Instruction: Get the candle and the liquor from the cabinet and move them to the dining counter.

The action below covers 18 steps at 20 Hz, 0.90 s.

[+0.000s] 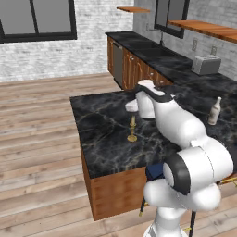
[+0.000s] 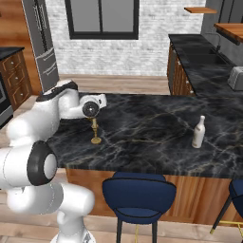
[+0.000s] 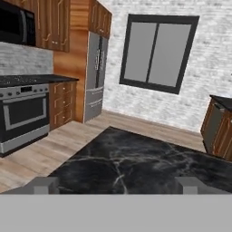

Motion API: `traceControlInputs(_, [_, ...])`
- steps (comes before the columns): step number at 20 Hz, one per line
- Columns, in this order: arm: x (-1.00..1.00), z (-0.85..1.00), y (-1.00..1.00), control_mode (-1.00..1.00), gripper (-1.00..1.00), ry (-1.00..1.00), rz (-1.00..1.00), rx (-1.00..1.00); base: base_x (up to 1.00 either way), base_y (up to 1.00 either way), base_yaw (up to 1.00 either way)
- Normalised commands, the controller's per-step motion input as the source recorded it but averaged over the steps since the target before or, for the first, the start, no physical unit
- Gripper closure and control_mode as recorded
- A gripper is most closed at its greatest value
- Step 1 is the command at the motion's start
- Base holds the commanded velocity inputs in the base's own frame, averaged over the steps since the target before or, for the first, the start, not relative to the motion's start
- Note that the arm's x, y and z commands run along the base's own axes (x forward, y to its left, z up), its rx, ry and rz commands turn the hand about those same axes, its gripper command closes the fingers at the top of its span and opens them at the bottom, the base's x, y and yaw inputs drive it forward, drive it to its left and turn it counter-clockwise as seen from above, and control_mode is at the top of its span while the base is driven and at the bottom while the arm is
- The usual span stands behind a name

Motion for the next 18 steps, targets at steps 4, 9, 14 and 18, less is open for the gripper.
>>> traceControlInputs(4, [-0.81,0.77,-0.11,-1.0,-1.0,0.11,-0.05,0.0,0.0,0.0,0.0])
traceControlInputs(9, [-0.93,0.83,-0.16,-1.0,-1.0,0.14,-0.07,0.0,0.0,0.0,0.0])
traceControlInputs(14, [-1.0,0.86,-0.2,-1.0,-1.0,0.17,-0.09,0.0,0.0,0.0,0.0])
traceControlInputs(18, [-1.0,0.77,-0.25,-1.0,-1.0,0.19,-0.12,0.0,0.0,0.0,0.0])
